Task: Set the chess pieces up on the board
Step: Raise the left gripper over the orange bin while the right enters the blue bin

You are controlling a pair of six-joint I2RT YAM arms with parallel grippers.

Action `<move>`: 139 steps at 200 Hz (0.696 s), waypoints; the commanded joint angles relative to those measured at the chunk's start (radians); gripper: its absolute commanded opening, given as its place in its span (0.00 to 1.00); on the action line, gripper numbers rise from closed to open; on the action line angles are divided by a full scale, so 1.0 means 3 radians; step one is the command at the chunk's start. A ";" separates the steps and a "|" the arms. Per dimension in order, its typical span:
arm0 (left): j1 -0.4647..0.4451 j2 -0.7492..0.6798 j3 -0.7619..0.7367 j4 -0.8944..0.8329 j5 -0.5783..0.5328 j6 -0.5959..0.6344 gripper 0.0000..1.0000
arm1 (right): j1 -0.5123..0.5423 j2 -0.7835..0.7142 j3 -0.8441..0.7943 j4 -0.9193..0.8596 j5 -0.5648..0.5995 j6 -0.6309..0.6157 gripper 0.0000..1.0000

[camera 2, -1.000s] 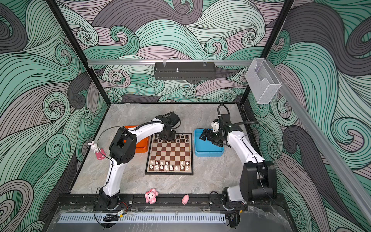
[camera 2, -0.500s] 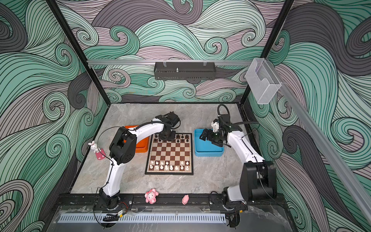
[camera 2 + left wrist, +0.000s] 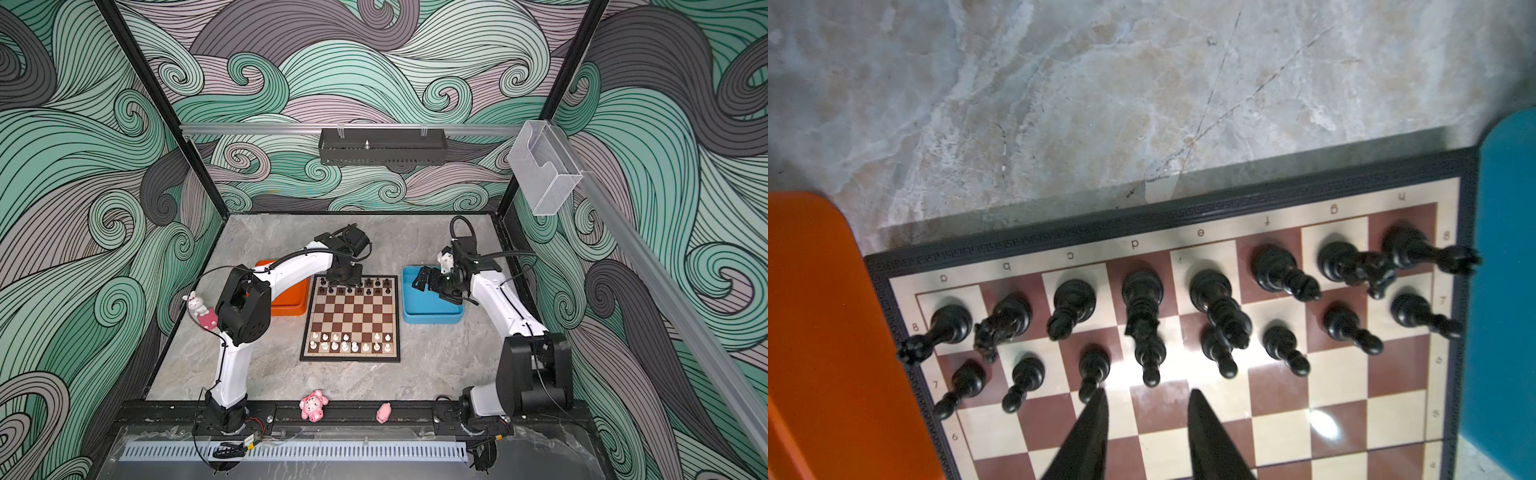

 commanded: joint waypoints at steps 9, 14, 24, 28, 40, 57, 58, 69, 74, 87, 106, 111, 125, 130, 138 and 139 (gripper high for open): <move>-0.0034 -0.0283 0.0083 -0.0089 -0.0096 0.0006 0.50 | -0.0020 -0.0106 0.0041 -0.0110 0.0216 -0.0016 0.99; -0.0030 -0.0319 0.0086 -0.0099 -0.0122 0.0007 0.54 | -0.0026 -0.0114 0.0043 -0.0101 0.0219 -0.0013 0.99; -0.0026 -0.0377 0.0093 -0.0130 -0.0190 0.0003 0.65 | -0.0033 -0.0125 0.0057 -0.0089 0.0222 -0.0006 0.99; -0.0024 -0.0407 0.0093 -0.0144 -0.0211 0.0005 0.67 | -0.0046 -0.0128 0.0062 -0.0087 0.0219 -0.0009 0.99; -0.0010 -0.0501 0.0098 -0.0179 -0.0284 0.0006 0.75 | -0.0072 -0.0102 0.0084 -0.0086 0.0181 -0.0030 0.99; 0.0024 -0.0665 0.0074 -0.0214 -0.0398 0.0007 0.83 | -0.0125 -0.0065 0.0118 -0.0090 0.0129 -0.0004 0.99; 0.0026 -0.0677 0.0071 -0.0215 -0.0402 0.0005 0.84 | -0.0127 -0.0061 0.0119 -0.0091 0.0128 -0.0002 0.99; 0.0078 -0.0803 0.0024 -0.0211 -0.0446 0.0000 0.88 | -0.0135 -0.0032 0.0171 -0.0133 0.0177 0.0020 0.99; 0.0109 -0.0865 -0.0008 -0.0206 -0.0449 -0.0008 0.90 | -0.0135 -0.0013 0.0200 -0.0170 0.0217 0.0024 0.97; 0.0201 -0.1019 -0.0095 -0.0190 -0.0453 -0.0026 0.92 | -0.0132 0.0052 0.0302 -0.0274 0.0398 0.0009 0.93; 0.0400 -0.1254 -0.0270 -0.0170 -0.0438 -0.0039 0.96 | -0.0132 0.0207 0.0438 -0.0366 0.0621 -0.0075 0.88; 0.0457 -0.1318 -0.0320 -0.0164 -0.0432 -0.0032 0.98 | -0.0134 0.0267 0.0467 -0.0381 0.0646 -0.0095 0.87; 0.0674 -0.1477 -0.0465 -0.0156 -0.0357 -0.0018 0.99 | -0.0134 0.0462 0.0564 -0.0430 0.0671 -0.0142 0.86; 0.0763 -0.1536 -0.0517 -0.0163 -0.0307 -0.0023 0.99 | -0.0134 0.0525 0.0593 -0.0443 0.0690 -0.0150 0.86; 0.0910 -0.1630 -0.0602 -0.0173 -0.0264 -0.0019 0.99 | -0.0134 0.0620 0.0632 -0.0435 0.0711 -0.0158 0.85; 0.0926 -0.1645 -0.0612 -0.0174 -0.0261 -0.0019 0.99 | -0.0134 0.0626 0.0637 -0.0432 0.0713 -0.0158 0.85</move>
